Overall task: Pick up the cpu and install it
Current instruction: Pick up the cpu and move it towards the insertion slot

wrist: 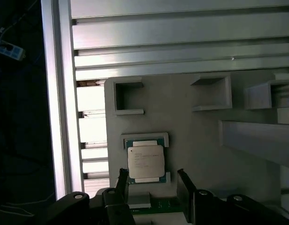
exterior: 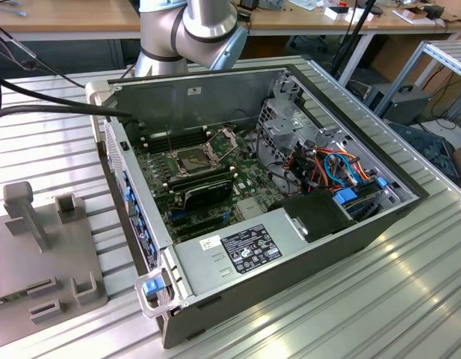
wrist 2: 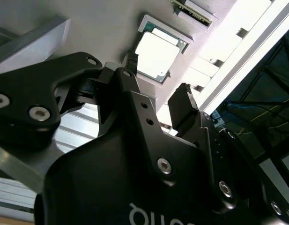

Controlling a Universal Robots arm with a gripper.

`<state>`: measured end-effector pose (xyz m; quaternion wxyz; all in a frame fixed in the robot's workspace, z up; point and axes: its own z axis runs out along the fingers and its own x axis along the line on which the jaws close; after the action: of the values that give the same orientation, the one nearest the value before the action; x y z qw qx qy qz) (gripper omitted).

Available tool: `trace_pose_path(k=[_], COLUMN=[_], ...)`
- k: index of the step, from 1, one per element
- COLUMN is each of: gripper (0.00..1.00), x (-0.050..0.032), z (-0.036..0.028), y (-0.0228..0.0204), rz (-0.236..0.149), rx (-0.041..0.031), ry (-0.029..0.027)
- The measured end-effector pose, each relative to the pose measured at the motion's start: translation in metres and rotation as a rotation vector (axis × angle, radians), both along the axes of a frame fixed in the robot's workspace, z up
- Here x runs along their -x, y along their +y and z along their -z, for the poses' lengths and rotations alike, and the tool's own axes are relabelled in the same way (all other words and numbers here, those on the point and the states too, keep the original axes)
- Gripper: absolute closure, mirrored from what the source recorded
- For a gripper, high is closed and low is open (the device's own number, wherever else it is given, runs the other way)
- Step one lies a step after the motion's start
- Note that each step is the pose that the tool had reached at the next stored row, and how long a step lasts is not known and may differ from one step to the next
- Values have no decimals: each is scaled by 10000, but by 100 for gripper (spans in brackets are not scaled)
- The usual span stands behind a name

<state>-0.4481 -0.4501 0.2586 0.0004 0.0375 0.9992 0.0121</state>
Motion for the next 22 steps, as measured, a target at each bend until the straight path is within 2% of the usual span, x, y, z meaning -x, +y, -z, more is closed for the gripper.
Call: trace_pose_path(k=[1, 3, 5, 7, 15, 22], gripper=[46, 46, 46, 46, 46, 46], x=[0, 0, 0, -1, -1, -1], z=[0, 1, 0, 2, 18, 153], y=[0, 0, -1, -1, 0, -1], rz=[0, 0, -1, -2, -1, 3], rx=[0, 0, 1, 0, -2, 8], ry=[68, 118, 131, 226, 229, 232])
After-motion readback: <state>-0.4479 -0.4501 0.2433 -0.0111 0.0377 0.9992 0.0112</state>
